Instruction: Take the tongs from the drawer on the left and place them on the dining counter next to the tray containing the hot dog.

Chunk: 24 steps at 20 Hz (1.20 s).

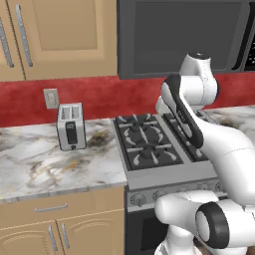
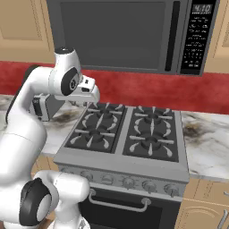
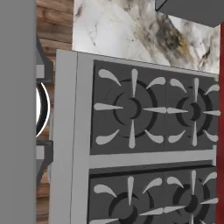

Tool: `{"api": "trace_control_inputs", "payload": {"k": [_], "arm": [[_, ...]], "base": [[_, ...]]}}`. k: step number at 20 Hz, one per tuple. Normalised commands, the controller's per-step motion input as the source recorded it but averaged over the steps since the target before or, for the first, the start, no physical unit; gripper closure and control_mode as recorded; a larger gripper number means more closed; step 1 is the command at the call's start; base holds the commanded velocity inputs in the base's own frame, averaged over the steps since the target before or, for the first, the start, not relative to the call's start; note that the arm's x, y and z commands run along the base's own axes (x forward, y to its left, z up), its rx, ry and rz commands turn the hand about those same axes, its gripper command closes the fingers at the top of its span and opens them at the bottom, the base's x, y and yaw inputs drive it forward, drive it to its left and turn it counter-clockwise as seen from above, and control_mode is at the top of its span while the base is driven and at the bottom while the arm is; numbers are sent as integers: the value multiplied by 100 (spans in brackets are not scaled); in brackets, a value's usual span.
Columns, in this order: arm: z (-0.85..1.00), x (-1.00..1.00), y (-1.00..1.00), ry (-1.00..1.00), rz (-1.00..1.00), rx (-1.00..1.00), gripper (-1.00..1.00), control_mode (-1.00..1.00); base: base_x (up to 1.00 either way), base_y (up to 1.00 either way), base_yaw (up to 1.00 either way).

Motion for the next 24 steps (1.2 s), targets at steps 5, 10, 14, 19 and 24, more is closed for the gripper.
{"api": "trace_control_inputs", "payload": {"k": [5,10,14,19,24], "arm": [[-36,-23,44,3,3,-15,-100,-100],[-86,-75,100,0,22,-45,-100,-100],[-65,-75,100,2,27,-25,-100,-100],[-39,-57,100,1,25,-20,-100,-100],[-34,-27,100,0,24,-18,-100,-100]], "base": [[0,0,0],[0,0,0],[0,0,0],[0,0,0],[0,0,0]]}}
